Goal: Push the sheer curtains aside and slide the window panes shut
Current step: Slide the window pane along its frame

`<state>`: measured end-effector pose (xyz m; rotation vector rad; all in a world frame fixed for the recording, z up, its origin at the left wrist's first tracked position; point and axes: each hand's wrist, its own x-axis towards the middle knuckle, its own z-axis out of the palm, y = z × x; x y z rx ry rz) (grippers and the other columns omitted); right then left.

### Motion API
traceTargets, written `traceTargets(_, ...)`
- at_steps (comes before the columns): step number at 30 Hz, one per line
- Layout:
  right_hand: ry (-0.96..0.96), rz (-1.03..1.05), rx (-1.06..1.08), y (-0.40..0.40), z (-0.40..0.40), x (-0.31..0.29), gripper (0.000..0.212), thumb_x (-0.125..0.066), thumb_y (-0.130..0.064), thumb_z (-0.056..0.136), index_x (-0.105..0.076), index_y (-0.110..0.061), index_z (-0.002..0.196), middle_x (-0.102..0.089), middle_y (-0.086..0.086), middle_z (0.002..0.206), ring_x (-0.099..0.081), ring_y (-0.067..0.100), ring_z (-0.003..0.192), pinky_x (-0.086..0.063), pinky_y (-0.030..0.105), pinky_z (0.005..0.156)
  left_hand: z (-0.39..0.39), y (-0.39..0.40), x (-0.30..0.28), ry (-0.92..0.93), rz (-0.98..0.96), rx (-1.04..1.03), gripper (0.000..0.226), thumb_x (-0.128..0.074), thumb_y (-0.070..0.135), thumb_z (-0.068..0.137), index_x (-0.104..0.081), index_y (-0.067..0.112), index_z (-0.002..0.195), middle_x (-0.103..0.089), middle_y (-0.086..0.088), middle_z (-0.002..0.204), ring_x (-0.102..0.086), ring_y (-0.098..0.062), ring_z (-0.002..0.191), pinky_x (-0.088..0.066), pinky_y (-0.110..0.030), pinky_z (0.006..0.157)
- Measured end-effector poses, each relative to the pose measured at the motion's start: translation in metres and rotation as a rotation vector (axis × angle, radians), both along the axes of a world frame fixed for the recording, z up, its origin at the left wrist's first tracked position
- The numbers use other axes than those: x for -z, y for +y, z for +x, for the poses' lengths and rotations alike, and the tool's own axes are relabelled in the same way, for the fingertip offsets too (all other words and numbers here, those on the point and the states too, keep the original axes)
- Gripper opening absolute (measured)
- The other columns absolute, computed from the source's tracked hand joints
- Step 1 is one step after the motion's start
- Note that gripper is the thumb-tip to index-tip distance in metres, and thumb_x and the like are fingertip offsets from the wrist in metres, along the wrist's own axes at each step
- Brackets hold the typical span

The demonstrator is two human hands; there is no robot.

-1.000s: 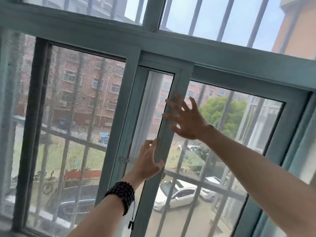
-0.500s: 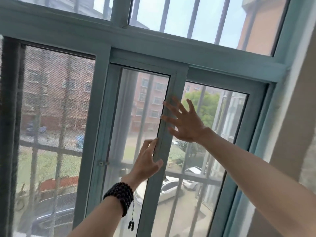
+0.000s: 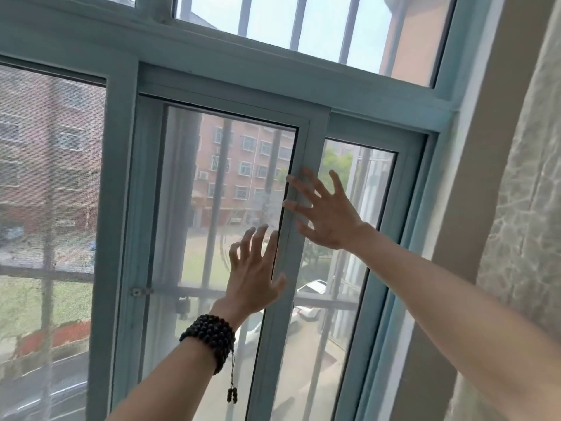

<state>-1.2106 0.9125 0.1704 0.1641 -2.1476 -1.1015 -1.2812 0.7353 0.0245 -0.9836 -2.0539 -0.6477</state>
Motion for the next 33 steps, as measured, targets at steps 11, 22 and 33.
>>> traceTargets(11, 0.086, -0.089, 0.116, 0.022, 0.015, 0.017, 0.072, -0.016, -0.076, 0.095, -0.045, -0.036, 0.148, -0.008, 0.003, 0.170, 0.004, 0.034, 0.156, 0.001, 0.072, 0.116, -0.033, -0.006, 0.001, 0.209, -0.120, -0.154, 0.126, -0.084, 0.067, 0.054, -0.020, 0.036, 0.158, -0.001, -0.015, 0.168, 0.000, -0.042, 0.153, -0.007, -0.072, 0.113)
traceTargets(22, 0.157, -0.103, 0.183, 0.020, 0.014, 0.023, 0.075, -0.020, -0.082, 0.088, -0.048, -0.039, 0.143, -0.007, 0.002, 0.171, 0.002, 0.034, 0.156, 0.000, 0.075, 0.113, -0.033, 0.014, -0.011, 0.247, -0.146, -0.149, 0.143, -0.085, 0.074, 0.041, -0.014, 0.038, 0.159, -0.001, -0.014, 0.168, 0.003, -0.049, 0.151, -0.007, -0.079, 0.108)
traceTargets(33, 0.124, -0.133, 0.431, 0.037, 0.037, 0.024, 0.078, -0.006, -0.081, 0.089, -0.027, -0.043, 0.154, 0.014, 0.002, 0.169, 0.018, 0.036, 0.154, 0.017, 0.072, 0.113, -0.016, 0.055, -0.009, 0.280, -0.156, -0.180, 0.138, -0.079, 0.079, 0.046, -0.011, 0.039, 0.159, 0.000, -0.013, 0.168, 0.002, -0.049, 0.151, -0.001, -0.076, 0.110)
